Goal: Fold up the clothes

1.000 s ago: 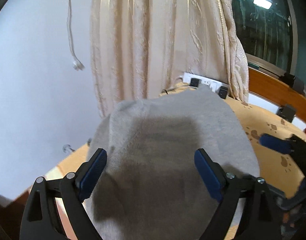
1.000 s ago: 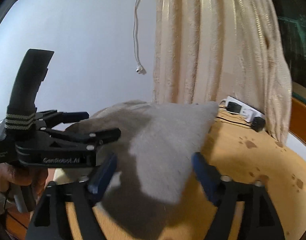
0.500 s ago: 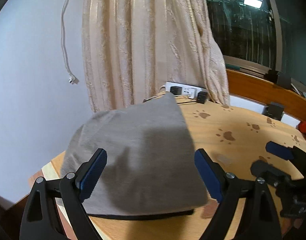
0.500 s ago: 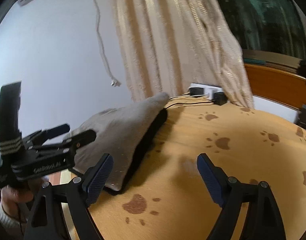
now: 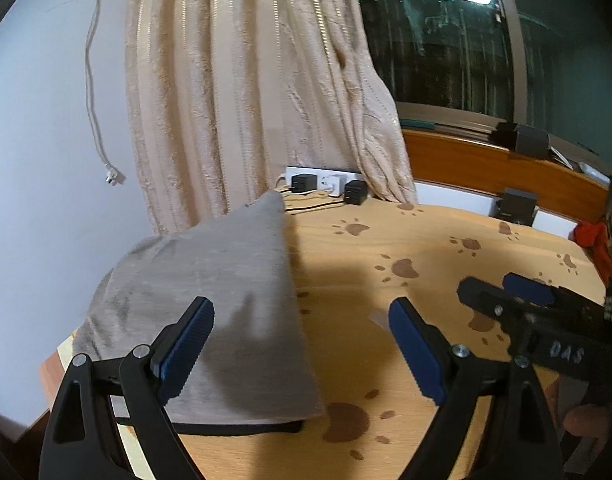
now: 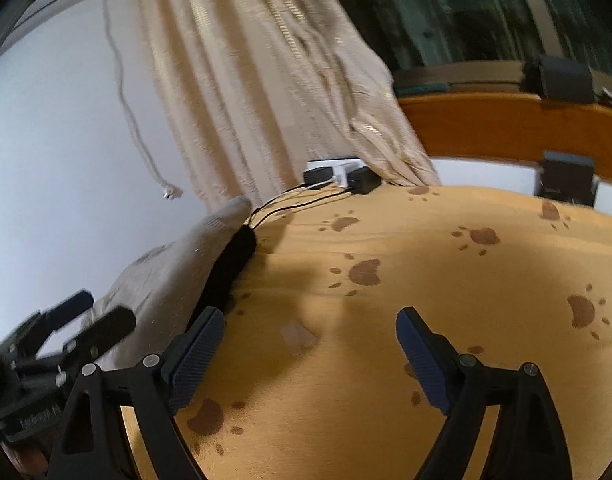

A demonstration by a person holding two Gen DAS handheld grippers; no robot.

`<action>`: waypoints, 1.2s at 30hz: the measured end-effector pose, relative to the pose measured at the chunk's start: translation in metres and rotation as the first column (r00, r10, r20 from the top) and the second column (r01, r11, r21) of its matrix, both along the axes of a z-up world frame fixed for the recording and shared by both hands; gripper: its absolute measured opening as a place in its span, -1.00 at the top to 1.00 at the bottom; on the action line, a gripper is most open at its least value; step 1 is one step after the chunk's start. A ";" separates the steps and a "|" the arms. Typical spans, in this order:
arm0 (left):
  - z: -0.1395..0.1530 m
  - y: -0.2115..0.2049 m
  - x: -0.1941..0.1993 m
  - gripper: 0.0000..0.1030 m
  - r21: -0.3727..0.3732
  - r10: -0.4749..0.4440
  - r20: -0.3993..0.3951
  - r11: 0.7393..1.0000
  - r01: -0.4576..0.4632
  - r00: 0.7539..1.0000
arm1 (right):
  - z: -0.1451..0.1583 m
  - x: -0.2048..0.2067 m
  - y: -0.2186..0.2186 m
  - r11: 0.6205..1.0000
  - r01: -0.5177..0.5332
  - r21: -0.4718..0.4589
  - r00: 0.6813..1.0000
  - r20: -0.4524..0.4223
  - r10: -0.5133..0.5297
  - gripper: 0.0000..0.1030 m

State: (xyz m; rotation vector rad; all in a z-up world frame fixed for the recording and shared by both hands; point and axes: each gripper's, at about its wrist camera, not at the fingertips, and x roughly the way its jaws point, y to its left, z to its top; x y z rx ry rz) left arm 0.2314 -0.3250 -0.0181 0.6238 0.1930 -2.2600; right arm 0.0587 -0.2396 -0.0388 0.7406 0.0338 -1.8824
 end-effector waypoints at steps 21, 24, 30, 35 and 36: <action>0.006 -0.024 0.095 -0.78 -0.053 0.365 0.048 0.930 -0.362 0.930 | 0.009 0.103 -0.036 0.947 -0.273 0.170 0.940 -0.164 0.300 -0.75; 0.009 -0.020 0.102 -0.99 -0.065 0.368 0.039 0.929 -0.365 0.929 | 0.018 0.125 -0.033 0.937 -0.305 0.173 0.917 -0.213 0.338 -0.75; 0.012 -0.013 0.104 -0.99 -0.079 0.355 0.024 0.933 -0.352 0.935 | 0.028 0.149 -0.031 0.927 -0.330 0.176 0.889 -0.272 0.368 -0.75; 0.011 -0.013 0.103 -0.99 -0.053 0.345 0.026 0.938 -0.343 0.938 | 0.027 0.153 -0.031 0.924 -0.332 0.188 0.884 -0.280 0.375 -0.75; 0.010 -0.014 0.103 -0.99 -0.041 0.343 0.028 0.939 -0.342 0.939 | 0.026 0.153 -0.031 0.925 -0.331 0.189 0.884 -0.280 0.374 -0.75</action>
